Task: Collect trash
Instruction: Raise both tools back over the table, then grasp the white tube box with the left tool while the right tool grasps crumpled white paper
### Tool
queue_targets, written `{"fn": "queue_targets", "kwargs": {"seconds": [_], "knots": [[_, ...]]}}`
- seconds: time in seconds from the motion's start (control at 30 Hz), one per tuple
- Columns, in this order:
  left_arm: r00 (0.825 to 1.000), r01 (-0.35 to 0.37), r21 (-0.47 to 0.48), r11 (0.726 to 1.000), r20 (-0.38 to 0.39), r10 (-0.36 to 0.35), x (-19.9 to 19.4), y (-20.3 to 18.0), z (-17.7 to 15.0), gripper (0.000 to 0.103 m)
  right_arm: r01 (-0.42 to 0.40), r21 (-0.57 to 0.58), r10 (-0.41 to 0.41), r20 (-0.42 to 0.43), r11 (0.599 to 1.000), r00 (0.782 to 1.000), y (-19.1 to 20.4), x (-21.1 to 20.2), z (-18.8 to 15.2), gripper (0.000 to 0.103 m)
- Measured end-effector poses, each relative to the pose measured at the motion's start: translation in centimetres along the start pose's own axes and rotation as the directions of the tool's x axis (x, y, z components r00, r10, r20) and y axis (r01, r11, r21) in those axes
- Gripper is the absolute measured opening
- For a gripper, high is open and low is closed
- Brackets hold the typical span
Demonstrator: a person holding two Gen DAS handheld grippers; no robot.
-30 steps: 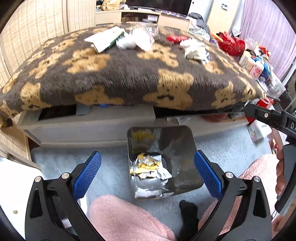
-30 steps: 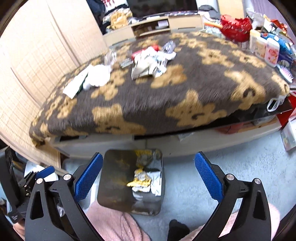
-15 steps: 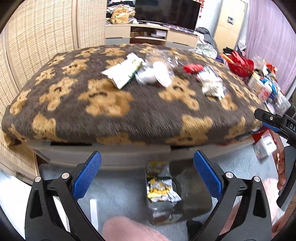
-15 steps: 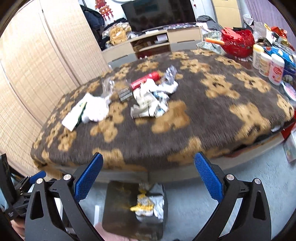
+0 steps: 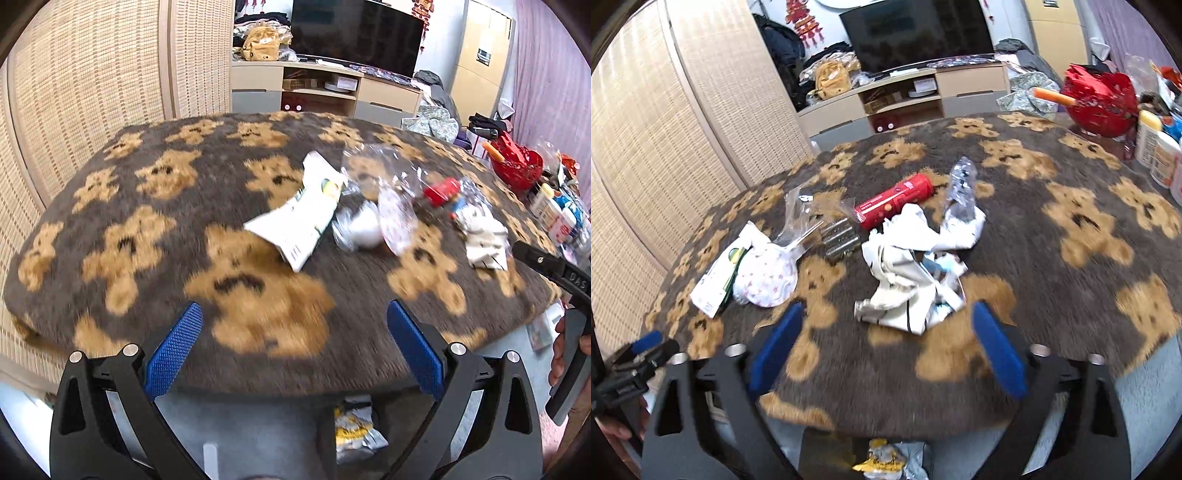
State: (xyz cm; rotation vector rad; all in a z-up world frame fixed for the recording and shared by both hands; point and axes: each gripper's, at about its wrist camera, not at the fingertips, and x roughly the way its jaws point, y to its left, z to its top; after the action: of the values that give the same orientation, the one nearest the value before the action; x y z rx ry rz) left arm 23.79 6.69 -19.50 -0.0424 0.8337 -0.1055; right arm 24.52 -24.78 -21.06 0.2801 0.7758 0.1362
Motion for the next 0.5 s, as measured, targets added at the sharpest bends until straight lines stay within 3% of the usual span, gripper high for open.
{"fn": "queue_targets", "kwargs": {"seconds": [0.23, 0.5], "knots": [[1.000, 0.000, 0.008, 1.000, 0.006, 0.000, 2.6, 0.3, 2.4, 0.095, 0.027, -0.051, -0.027, -0.007, 0.998, 1.000, 0.2, 2.7, 1.0, 0.061], [1.000, -0.001, 0.018, 1.000, -0.014, 0.002, 5.7, 0.9, 3.5, 0.095, 0.005, -0.065, -0.008, -0.039, 0.998, 0.999, 0.5, 4.0, 0.9, 0.056]]}}
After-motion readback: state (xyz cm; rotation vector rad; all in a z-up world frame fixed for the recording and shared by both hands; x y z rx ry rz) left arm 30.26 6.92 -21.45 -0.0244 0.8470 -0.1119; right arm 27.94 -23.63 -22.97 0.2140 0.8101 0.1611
